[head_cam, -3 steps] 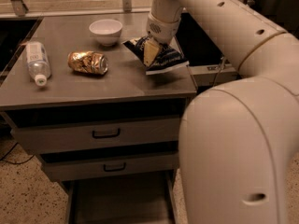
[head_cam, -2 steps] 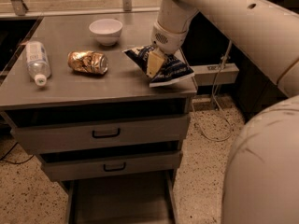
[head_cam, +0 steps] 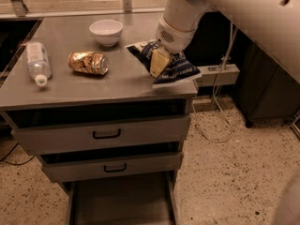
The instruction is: Place blue chip bag into bottom drawer
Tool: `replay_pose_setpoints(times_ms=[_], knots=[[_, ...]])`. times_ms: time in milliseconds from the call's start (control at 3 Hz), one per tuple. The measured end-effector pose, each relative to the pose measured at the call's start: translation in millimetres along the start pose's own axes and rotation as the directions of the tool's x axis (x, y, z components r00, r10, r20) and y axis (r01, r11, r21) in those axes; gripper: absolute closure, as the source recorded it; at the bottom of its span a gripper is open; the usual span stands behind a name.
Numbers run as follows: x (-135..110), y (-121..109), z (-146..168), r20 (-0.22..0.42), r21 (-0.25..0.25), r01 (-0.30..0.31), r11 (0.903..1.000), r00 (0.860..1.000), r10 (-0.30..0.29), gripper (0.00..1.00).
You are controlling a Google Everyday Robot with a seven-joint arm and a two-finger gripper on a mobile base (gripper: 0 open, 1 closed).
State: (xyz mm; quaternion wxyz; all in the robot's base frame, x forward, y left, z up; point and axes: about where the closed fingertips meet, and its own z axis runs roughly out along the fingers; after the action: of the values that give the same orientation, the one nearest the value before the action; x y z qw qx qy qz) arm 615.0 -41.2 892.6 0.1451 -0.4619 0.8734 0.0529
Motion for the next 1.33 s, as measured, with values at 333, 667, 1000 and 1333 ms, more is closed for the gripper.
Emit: replay_pose_setpoints(times_ms=[333,667,1000,1333], knots=[[33,47,-16,-0.003,0.000,-0.047,0.9989,0.999,0.047,1.00],[81,97,-10,-0.056,-0.034,-0.099,0.9945,0.994,0.097,1.00],[81,97,-10,-0.055,-0.034,-0.099,0.9945,0.994,0.097,1.00],[101,113,8,-0.072,-0.059,-0.144,0.9879,0.988,0.139,1.00]])
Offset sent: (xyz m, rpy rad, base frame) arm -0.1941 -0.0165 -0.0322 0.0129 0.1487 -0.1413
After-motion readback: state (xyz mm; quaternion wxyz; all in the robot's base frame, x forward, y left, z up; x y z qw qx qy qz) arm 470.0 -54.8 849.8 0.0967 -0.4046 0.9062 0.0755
